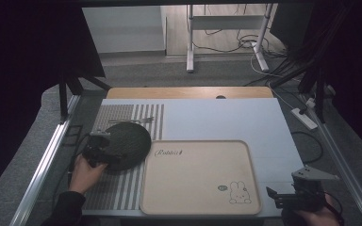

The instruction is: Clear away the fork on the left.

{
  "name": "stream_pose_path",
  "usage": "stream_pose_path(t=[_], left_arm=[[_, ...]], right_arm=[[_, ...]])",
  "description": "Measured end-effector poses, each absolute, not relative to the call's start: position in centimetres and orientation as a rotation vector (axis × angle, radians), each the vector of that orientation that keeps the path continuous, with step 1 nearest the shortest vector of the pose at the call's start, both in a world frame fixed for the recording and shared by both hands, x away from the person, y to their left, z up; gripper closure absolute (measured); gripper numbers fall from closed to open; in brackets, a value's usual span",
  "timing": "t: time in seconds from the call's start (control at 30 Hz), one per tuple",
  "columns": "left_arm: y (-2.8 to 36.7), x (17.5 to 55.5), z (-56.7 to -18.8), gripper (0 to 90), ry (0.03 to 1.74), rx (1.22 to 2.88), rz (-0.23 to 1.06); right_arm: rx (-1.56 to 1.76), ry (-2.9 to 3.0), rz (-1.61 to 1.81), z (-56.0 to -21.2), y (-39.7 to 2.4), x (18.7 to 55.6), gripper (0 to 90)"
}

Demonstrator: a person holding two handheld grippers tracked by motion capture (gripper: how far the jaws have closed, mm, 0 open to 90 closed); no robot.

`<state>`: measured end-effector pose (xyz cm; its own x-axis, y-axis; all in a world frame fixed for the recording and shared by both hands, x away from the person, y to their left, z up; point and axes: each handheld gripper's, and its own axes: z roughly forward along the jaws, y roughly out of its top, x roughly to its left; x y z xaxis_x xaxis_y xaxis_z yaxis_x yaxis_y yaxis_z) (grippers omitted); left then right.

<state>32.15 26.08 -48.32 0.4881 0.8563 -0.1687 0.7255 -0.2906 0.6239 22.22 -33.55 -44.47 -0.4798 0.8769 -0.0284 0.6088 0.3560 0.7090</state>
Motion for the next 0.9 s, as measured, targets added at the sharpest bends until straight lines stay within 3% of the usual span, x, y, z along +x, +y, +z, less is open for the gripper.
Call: stream_pose_path(t=[0.9], left_arm=[[23.9, 39.1, -48.0, 0.0, 1.245, 2.132, 0.241]], right_arm=[[1.295, 2.233, 0.896, -44.5, -33.5, 22.3, 0.0]])
